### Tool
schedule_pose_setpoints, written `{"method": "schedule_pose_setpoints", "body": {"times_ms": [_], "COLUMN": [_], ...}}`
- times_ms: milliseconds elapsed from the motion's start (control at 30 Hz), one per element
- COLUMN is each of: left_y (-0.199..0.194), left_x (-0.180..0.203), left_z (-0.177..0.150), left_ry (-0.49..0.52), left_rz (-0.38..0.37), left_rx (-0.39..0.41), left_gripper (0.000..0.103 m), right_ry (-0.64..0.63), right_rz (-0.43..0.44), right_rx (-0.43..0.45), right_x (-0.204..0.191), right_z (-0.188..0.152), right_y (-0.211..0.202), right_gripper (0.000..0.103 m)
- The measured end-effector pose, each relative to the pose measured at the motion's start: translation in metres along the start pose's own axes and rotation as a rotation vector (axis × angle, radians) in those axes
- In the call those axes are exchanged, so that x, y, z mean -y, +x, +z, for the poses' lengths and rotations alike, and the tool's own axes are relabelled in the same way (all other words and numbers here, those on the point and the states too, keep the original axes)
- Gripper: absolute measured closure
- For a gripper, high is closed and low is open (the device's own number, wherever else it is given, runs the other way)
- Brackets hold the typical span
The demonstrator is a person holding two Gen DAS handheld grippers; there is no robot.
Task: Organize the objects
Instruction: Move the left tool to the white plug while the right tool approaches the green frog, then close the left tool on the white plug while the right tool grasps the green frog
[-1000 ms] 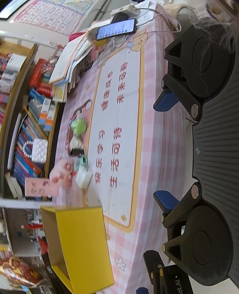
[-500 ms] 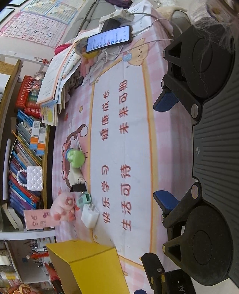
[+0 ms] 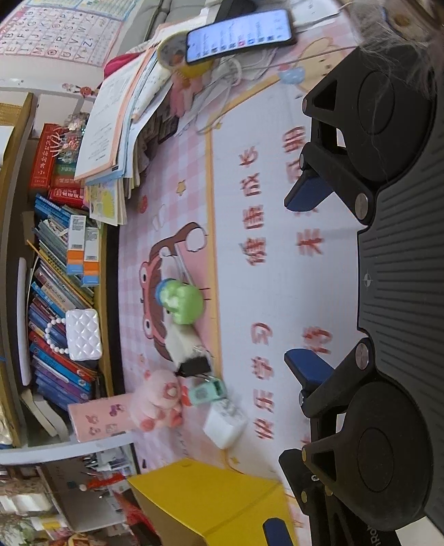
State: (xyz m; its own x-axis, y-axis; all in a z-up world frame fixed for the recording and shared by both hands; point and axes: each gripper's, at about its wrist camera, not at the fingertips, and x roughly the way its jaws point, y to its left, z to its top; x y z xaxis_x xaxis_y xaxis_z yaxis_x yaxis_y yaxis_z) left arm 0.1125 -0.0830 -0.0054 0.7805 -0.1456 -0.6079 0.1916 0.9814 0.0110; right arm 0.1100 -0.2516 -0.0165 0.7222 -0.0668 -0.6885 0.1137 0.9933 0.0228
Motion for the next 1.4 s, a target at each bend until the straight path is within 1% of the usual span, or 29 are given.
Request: {"method": "schedule_pose_setpoints", "body": {"times_ms": [33,100,167,233,367,533,700,767,867,933,967,1067,1133,1233,1300,1333,1400], "left_y": [0.005,0.015,0.026,0.037,0.064,0.095,0.115,0.123,0.131,0.136,0.138,0.141,0.139,0.131,0.122,0.118,0.109], "left_x": [0.002,0.007,0.012,0.016,0.021,0.021,0.014,0.011,0.006,0.003,0.001,-0.003,-0.004,-0.011,-0.011,-0.010,-0.008], "left_z": [0.004,0.013,0.021,0.029,0.040,0.043,0.043,0.042,0.043,0.044,0.044,0.043,0.042,0.043,0.043,0.043,0.042], "left_ry": [0.000,0.004,0.004,0.000,-0.008,-0.009,-0.021,-0.034,-0.059,-0.079,-0.091,-0.130,-0.137,-0.209,-0.226,-0.224,-0.221], "left_rz": [0.012,0.038,0.068,0.094,0.130,0.190,0.246,0.256,0.248,0.232,0.220,0.204,0.194,0.174,0.164,0.157,0.144], "left_rx": [0.001,0.003,0.009,0.009,-0.018,-0.065,-0.109,-0.130,-0.148,-0.157,-0.162,-0.165,-0.164,-0.165,-0.154,-0.147,-0.139], "left_gripper": [0.022,0.030,0.031,0.031,0.031,0.031,0.031,0.031,0.032,0.034,0.037,0.038,0.039,0.039,0.039,0.039,0.039], "right_ry": [0.004,0.013,0.020,0.026,0.016,-0.008,-0.003,-0.001,0.009,0.017,0.018,0.026,0.033,0.027,0.031,0.039,0.058], "right_rz": [0.007,0.024,0.045,0.067,0.100,0.122,0.136,0.140,0.154,0.167,0.172,0.179,0.186,0.193,0.188,0.190,0.204], "right_rx": [0.001,0.008,0.012,0.015,0.026,0.036,0.020,0.010,-0.001,-0.007,-0.010,-0.026,-0.043,-0.062,-0.076,-0.086,-0.108], "right_x": [0.004,0.010,0.016,0.019,0.021,0.023,0.024,0.024,0.024,0.023,0.023,0.022,0.021,0.019,0.018,0.018,0.019], "right_z": [0.006,0.016,0.025,0.035,0.054,0.073,0.085,0.088,0.095,0.099,0.100,0.107,0.111,0.115,0.116,0.117,0.118], "right_y": [0.005,0.014,0.022,0.031,0.047,0.065,0.085,0.094,0.106,0.114,0.117,0.130,0.139,0.151,0.160,0.165,0.173], "right_gripper": [0.020,0.023,0.028,0.031,0.031,0.031,0.031,0.031,0.031,0.031,0.031,0.031,0.031,0.031,0.031,0.033,0.040]}}
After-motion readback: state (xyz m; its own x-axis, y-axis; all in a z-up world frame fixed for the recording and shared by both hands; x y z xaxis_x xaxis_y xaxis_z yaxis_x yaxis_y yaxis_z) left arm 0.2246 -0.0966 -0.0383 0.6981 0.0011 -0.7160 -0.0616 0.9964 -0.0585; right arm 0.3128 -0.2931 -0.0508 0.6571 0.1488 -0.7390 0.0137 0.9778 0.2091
